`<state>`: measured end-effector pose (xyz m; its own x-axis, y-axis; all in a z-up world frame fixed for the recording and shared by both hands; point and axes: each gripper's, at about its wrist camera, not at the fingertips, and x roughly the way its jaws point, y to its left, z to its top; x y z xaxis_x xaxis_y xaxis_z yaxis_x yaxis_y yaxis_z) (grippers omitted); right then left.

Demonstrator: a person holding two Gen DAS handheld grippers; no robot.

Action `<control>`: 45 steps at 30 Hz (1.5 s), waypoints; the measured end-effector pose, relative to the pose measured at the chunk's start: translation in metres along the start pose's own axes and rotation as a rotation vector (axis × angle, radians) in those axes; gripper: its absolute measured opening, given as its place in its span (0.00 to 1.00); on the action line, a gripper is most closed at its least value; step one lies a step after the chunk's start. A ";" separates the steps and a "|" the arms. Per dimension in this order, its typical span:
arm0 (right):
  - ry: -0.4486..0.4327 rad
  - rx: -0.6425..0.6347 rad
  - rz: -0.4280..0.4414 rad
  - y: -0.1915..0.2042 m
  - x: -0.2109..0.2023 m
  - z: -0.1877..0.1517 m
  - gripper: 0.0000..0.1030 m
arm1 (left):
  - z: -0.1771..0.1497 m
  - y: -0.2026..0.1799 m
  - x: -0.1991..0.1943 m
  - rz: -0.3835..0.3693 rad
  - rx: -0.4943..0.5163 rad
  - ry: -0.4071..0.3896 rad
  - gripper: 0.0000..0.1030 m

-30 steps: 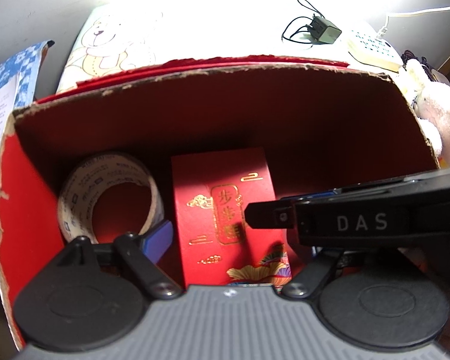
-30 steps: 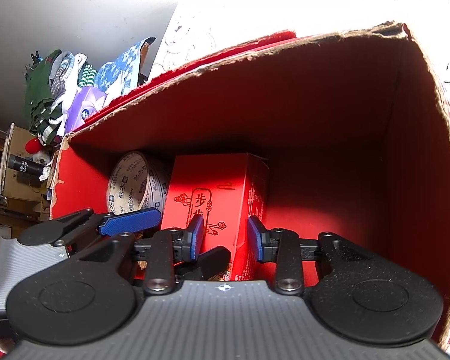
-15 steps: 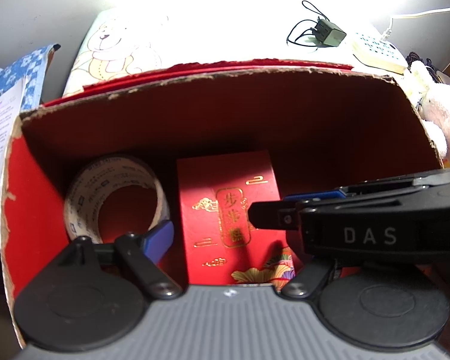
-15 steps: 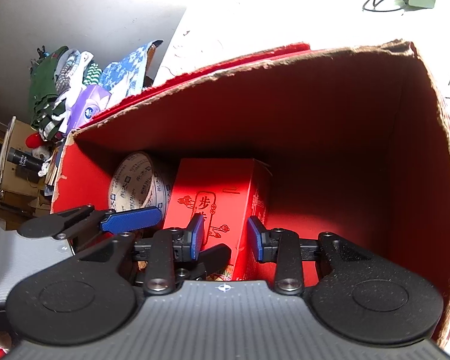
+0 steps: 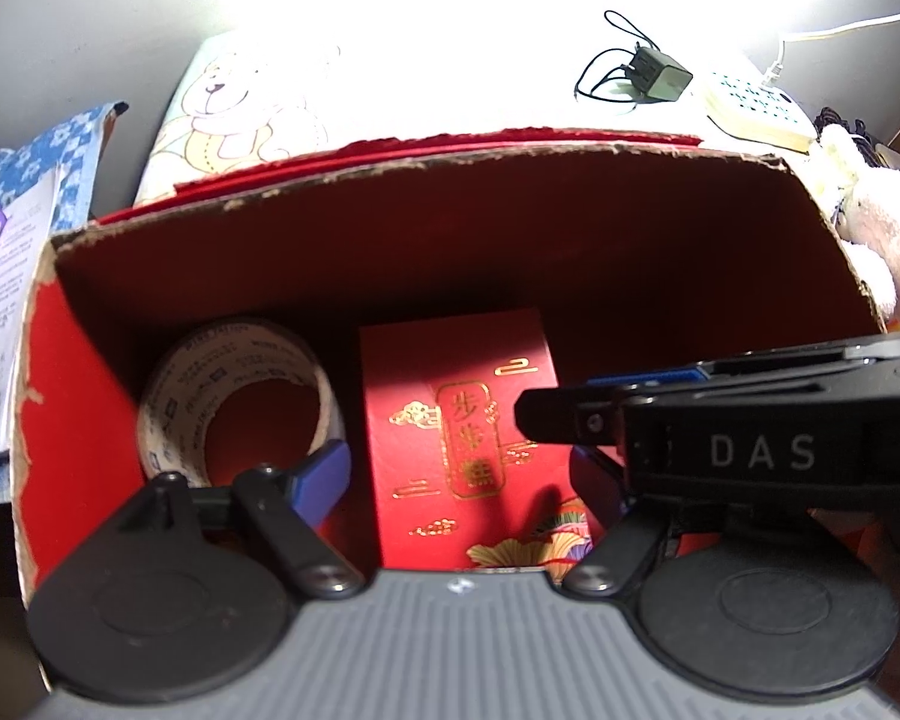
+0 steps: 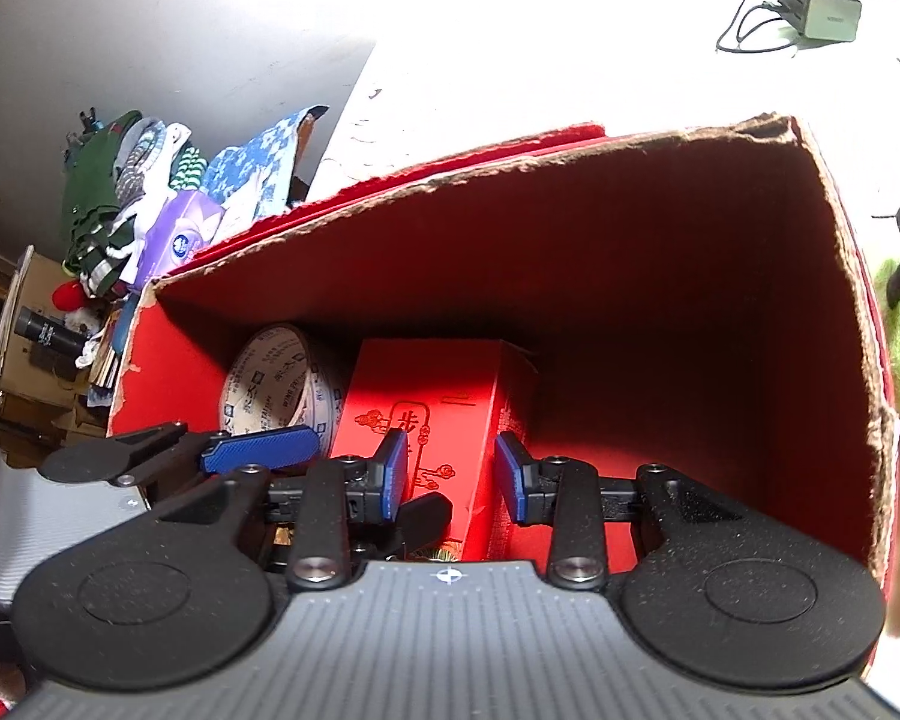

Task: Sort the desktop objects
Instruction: 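Open the right gripper and release the gift box upright in the box, then withdraw the right gripper and reach down toward the beige strap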

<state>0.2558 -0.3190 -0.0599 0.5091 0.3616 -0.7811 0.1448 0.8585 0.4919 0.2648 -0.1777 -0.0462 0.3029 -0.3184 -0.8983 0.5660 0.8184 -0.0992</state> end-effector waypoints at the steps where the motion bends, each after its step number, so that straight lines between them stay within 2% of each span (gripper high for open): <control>1: -0.005 -0.003 -0.006 0.000 -0.001 0.000 0.35 | 0.000 0.000 0.000 0.001 -0.001 0.000 0.79; 9: -0.053 0.001 -0.033 0.001 -0.006 -0.004 0.35 | -0.001 -0.001 -0.003 -0.003 0.008 -0.016 0.82; 13: -0.104 -0.006 -0.047 0.002 -0.015 -0.007 0.35 | -0.007 -0.003 -0.013 0.000 0.021 -0.072 0.85; 16: -0.130 -0.007 -0.044 0.000 -0.024 -0.010 0.35 | -0.009 -0.007 -0.023 0.032 0.024 -0.112 0.87; 19: -0.176 -0.052 -0.052 0.002 -0.039 -0.017 0.35 | -0.014 -0.007 -0.040 0.012 -0.008 -0.153 0.86; 25: -0.282 -0.061 0.031 -0.004 -0.080 -0.035 0.35 | -0.036 -0.018 -0.082 0.081 -0.021 -0.262 0.86; 27: -0.304 -0.083 0.068 -0.004 -0.093 -0.041 0.35 | -0.043 -0.018 -0.094 0.087 -0.050 -0.273 0.89; 30: -0.320 -0.125 0.145 0.001 -0.109 -0.052 0.35 | -0.058 -0.010 -0.109 0.069 -0.117 -0.256 0.88; 35: -0.285 -0.193 0.282 0.010 -0.120 -0.069 0.40 | -0.089 -0.002 -0.133 0.061 -0.206 -0.270 0.84; 41: -0.167 -0.224 0.434 0.014 -0.114 -0.091 0.39 | -0.125 0.000 -0.144 0.098 -0.243 -0.263 0.84; 45: -0.098 -0.282 0.466 0.017 -0.109 -0.110 0.39 | -0.150 -0.003 -0.139 0.099 -0.258 -0.230 0.84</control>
<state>0.1093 -0.3040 -0.0091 0.5431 0.7029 -0.4594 -0.3412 0.6846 0.6442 0.1061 -0.0647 0.0149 0.5280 -0.3072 -0.7917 0.3221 0.9351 -0.1480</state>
